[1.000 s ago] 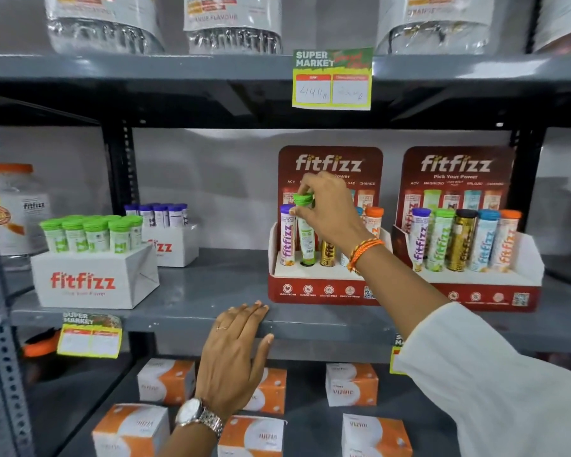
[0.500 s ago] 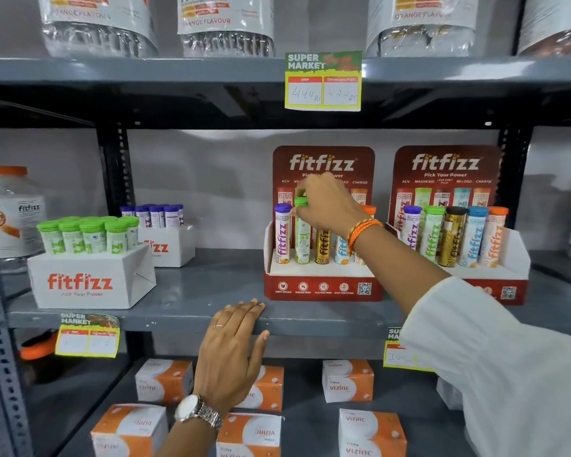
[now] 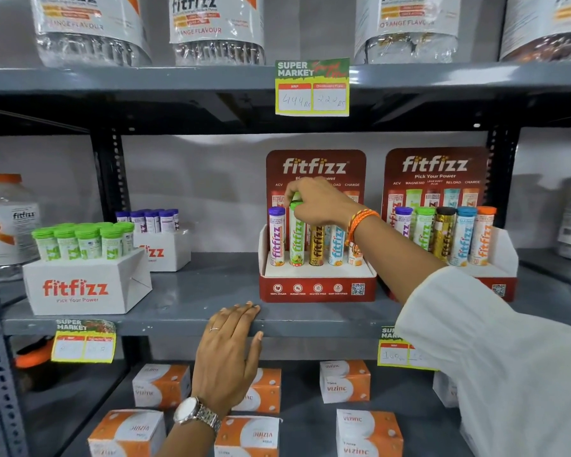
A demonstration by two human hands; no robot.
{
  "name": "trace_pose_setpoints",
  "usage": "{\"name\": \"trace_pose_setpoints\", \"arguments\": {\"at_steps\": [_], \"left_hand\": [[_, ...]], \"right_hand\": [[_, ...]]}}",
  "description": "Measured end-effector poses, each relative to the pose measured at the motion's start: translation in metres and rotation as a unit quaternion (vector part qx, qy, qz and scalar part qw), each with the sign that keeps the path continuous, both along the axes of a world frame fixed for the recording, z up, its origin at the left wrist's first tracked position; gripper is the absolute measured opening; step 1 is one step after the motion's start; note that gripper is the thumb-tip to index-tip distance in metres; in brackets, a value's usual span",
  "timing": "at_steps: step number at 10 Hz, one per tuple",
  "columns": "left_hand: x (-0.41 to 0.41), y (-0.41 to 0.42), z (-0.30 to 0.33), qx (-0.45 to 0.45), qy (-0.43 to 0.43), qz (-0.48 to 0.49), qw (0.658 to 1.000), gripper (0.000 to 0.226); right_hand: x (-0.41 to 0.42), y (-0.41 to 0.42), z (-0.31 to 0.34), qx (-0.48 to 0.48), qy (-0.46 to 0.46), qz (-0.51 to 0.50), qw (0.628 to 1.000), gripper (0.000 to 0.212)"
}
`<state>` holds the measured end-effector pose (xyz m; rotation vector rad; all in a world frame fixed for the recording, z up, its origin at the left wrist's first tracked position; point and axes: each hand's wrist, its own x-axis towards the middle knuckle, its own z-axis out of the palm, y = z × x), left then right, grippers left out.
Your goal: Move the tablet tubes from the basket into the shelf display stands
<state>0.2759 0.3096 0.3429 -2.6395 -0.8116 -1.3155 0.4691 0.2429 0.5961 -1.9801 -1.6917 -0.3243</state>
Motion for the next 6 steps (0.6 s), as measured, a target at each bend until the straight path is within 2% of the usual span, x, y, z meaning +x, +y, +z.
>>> {"name": "trace_pose_setpoints", "arguments": {"at_steps": [1, 3, 6], "left_hand": [[0.0005, 0.0002, -0.0009, -0.003, 0.001, 0.004, 1.000, 0.049], [0.0006, -0.0005, 0.0007, 0.008, 0.004, 0.013, 1.000, 0.049], [0.0008, -0.0001, 0.0004, 0.007, -0.001, 0.017, 1.000, 0.048]], "right_hand": [[-0.0008, -0.0003, 0.0004, -0.016, -0.010, 0.009, 1.000, 0.035], [0.0000, 0.0027, -0.0006, -0.044, -0.058, -0.037, 0.997, 0.034], [0.0024, 0.0019, -0.0053, -0.046, -0.033, -0.040, 0.998, 0.040]]}}
